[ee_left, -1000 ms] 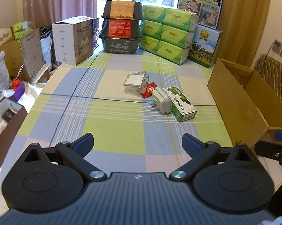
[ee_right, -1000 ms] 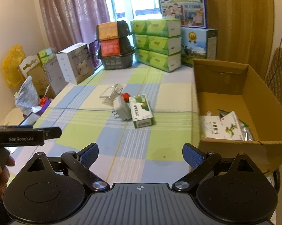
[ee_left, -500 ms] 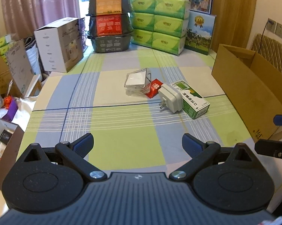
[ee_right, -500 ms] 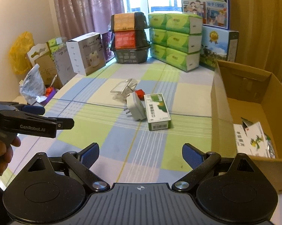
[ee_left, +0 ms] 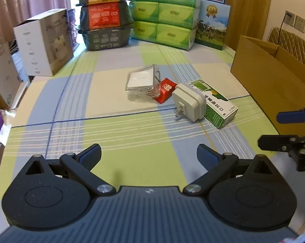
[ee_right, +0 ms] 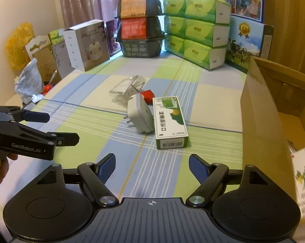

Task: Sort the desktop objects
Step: 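Move both tools back over the table toward the plug and mouthwash box, then grasp the green mouthwash box with the right tool while the left tool grasps the white plug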

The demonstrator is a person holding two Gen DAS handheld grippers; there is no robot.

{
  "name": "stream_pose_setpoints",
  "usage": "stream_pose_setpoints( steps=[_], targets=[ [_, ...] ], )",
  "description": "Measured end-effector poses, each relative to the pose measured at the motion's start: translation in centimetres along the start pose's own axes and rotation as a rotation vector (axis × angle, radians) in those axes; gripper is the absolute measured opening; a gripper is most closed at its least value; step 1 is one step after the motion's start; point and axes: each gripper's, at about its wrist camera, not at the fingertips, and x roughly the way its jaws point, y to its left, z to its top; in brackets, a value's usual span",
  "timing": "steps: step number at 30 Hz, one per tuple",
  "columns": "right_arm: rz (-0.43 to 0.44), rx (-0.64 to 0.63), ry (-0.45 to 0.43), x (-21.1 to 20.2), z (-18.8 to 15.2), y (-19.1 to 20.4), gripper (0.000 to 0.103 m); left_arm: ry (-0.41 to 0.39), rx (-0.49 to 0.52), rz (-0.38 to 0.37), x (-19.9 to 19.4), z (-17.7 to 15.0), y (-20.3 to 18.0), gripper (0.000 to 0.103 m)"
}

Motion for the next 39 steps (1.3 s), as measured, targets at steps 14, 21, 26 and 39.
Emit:
stream_pose_setpoints(
  steps=[14,21,26,39],
  targets=[
    [-0.020,0.026,0.044,7.0,1.6,-3.4,0.074,-0.018,0.179,-0.145,6.4,3.0,-0.7,0.097],
    [-0.013,0.026,0.059,9.2,2.3,-4.0,0.069,-0.030,0.244,-0.175,8.3,3.9,-1.7,0.094],
    [-0.009,0.036,0.065,9.7,2.4,-4.2,0.055,-0.048,0.260,-0.197,9.1,4.5,-2.1,0.094],
    [-0.090,0.064,0.087,8.7,1.8,-4.3,0.054,-0.106,0.343,-0.273,11.0,5.8,-3.8,0.091]
  ],
)
